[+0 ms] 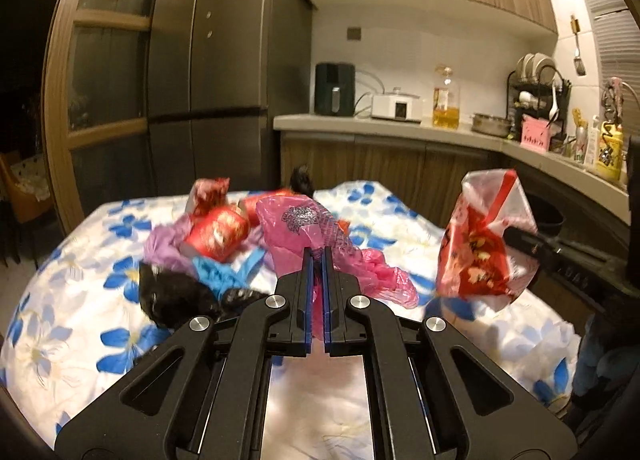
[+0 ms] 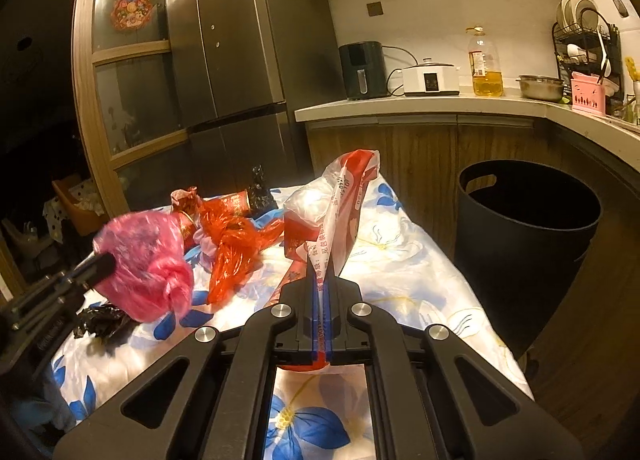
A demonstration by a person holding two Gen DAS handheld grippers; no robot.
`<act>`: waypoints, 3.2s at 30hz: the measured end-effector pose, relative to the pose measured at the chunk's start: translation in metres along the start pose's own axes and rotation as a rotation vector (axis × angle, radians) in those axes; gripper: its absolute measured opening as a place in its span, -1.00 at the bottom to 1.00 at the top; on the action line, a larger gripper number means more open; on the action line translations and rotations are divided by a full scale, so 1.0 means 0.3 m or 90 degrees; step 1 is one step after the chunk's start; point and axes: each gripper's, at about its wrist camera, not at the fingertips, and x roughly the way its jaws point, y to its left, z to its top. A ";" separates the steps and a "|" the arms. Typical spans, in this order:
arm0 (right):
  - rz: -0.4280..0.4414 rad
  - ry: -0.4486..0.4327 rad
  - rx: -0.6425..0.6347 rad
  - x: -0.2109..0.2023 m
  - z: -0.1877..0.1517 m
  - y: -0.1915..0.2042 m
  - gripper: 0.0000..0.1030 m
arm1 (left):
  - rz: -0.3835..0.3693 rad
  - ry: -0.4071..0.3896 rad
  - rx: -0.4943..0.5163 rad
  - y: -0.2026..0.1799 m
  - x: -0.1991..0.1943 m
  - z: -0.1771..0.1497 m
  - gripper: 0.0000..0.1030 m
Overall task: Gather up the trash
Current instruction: 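Carry both held bags over the black trash bin with both tools, then open both tools to drop the bags into the black bin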
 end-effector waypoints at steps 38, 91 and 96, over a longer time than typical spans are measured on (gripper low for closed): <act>-0.282 -0.139 0.054 -0.032 0.285 -0.585 -0.96 | -0.301 -0.068 0.055 -0.769 0.546 0.314 -0.94; -0.235 -0.074 0.102 -0.014 0.187 -0.537 0.66 | -0.132 0.041 0.031 -0.602 0.538 0.188 0.67; -0.216 -0.078 0.109 -0.060 0.168 -0.485 0.68 | -0.102 0.029 0.029 -0.544 0.449 0.171 0.70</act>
